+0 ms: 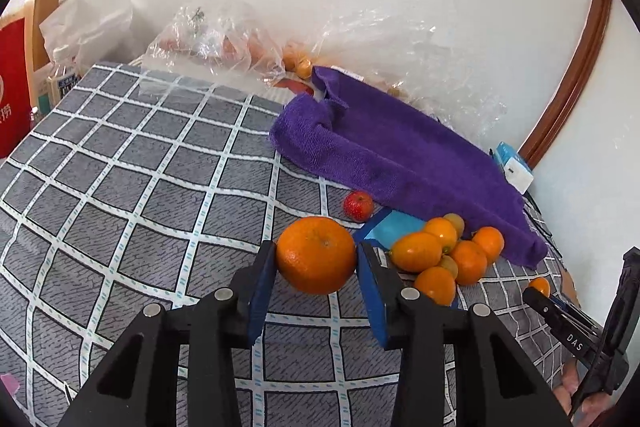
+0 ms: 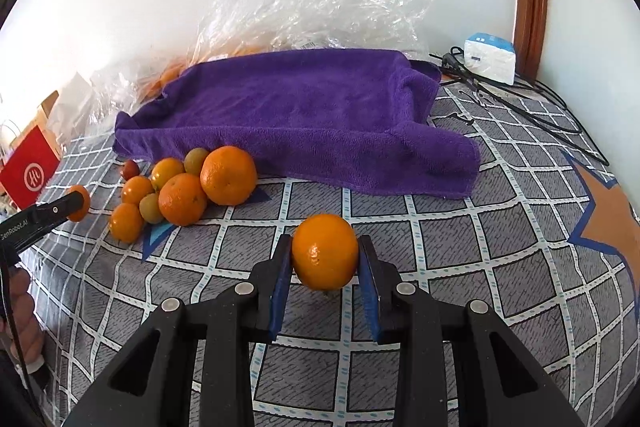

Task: Organize fruits
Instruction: 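Carry both held oranges up and over onto the purple towel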

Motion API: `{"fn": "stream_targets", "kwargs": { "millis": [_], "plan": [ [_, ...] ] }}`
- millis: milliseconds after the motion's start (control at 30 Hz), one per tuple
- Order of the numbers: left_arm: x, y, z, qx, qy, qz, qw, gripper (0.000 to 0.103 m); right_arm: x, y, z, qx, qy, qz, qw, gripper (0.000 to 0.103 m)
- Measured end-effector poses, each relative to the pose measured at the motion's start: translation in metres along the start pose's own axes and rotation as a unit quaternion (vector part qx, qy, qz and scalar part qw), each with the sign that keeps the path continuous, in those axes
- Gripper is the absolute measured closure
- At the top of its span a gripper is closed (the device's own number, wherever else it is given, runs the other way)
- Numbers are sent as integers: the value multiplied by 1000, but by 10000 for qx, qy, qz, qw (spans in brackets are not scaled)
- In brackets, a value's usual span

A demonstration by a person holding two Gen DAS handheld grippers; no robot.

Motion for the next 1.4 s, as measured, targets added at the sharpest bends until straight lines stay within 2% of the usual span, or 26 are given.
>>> {"fn": "stream_targets", "kwargs": {
  "millis": [200, 367, 567, 933, 1133, 1233, 1400],
  "plan": [
    [-4, -7, 2, 18, 66, 191, 9998, 65, -2, -2, 1, -11, 68, 69, 10000, 71],
    [-7, -10, -2, -105, -40, 83, 9999, 65, 0, -2, 2, -58, 62, -45, 10000, 71],
    [-28, -27, 3, 37, -108, 69, 9999, 65, -6, -9, -3, -9, -33, -149, 9999, 71],
    [-92, -23, 42, 57, 145, 192, 9997, 65, -82, -17, -12, -14, -86, 333, 9994, 71],
    [-119, 0, 67, 192, 309, 256, 9990, 65, -124, 0, -10, 4, 40, 566, 9984, 71],
    [-131, 16, 76, 256, 351, 228, 9988, 64, -143, 10, -6, 148, 49, 749, 9971, 71],
    [-144, 46, 85, 249, 389, 215, 9987, 65, -161, 28, 0, 185, 49, 811, 9965, 71]
  ]
}}
Point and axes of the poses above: each gripper's, at about its wrist camera, not at the fingertips, and y roughly the way its jaws point, z to its right, x to its underside, the point moved 7 cm from there along y, roughly the way its jaws point, and after that the axes turned 10 degrees about z, right-handed, at the moved point
